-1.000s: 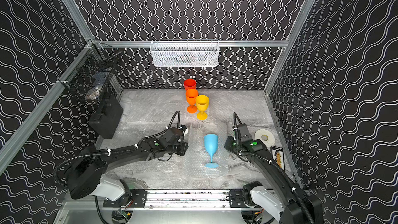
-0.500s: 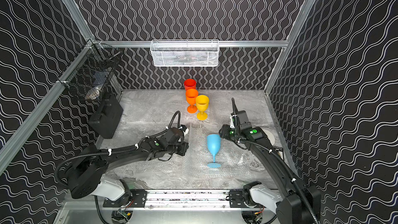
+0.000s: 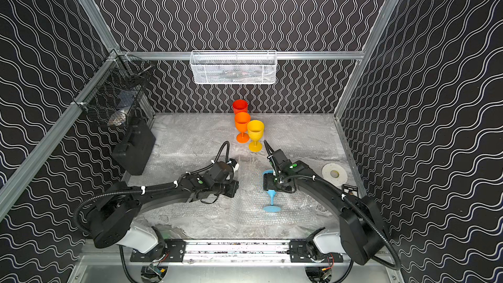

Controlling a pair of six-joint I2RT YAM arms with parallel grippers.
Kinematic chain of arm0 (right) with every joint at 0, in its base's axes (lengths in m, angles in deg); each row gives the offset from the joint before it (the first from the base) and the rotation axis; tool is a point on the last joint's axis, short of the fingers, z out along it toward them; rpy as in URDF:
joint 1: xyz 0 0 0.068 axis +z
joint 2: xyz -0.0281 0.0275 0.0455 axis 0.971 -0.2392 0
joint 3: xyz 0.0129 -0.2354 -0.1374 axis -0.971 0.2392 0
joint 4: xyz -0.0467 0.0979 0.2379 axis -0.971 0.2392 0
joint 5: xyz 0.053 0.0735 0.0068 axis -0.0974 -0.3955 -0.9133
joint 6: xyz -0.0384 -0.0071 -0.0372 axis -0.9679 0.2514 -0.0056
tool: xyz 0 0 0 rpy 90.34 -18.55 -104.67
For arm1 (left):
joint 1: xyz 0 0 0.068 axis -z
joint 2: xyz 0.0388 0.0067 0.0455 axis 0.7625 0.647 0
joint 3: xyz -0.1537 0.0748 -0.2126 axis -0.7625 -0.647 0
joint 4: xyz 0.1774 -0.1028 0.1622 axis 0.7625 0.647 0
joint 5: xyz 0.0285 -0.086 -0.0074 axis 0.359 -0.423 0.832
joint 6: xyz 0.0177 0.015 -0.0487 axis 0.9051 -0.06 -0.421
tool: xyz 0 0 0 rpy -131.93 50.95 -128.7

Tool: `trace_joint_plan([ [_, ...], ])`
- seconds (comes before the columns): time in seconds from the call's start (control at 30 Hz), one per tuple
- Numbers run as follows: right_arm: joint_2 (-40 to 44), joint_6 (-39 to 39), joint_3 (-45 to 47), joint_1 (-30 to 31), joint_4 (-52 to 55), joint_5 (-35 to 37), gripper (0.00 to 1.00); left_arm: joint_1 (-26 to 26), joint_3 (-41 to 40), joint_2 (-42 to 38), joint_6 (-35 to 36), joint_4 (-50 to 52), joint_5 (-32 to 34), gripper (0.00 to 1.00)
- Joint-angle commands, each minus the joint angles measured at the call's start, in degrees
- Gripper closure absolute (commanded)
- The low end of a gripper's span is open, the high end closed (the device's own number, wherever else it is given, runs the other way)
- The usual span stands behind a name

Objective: Unpack wine glasses from bubble wrap
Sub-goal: Unwrap the wine glass from the bubble wrap.

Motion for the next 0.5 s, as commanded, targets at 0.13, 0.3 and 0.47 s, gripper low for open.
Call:
trace_joint_plan([
  [0.13,-2.8,0.9,-1.8,0.2,0.0,5.0,0.21,0.0,-0.6,-0.4,0.3,0.1,0.6,1.0],
  [0.3,-4.6,0.7,-1.8,0.2,-1.1,4.7,0.2,0.0,-1.1,0.5,0.5,-0.2,0.9,1.0],
  [0.47,-1.7,1.1,-0.6,-1.5,-1.4,5.8,0.18,0.0,-0.9,1.5,0.8,1.1,2.2,0.97],
])
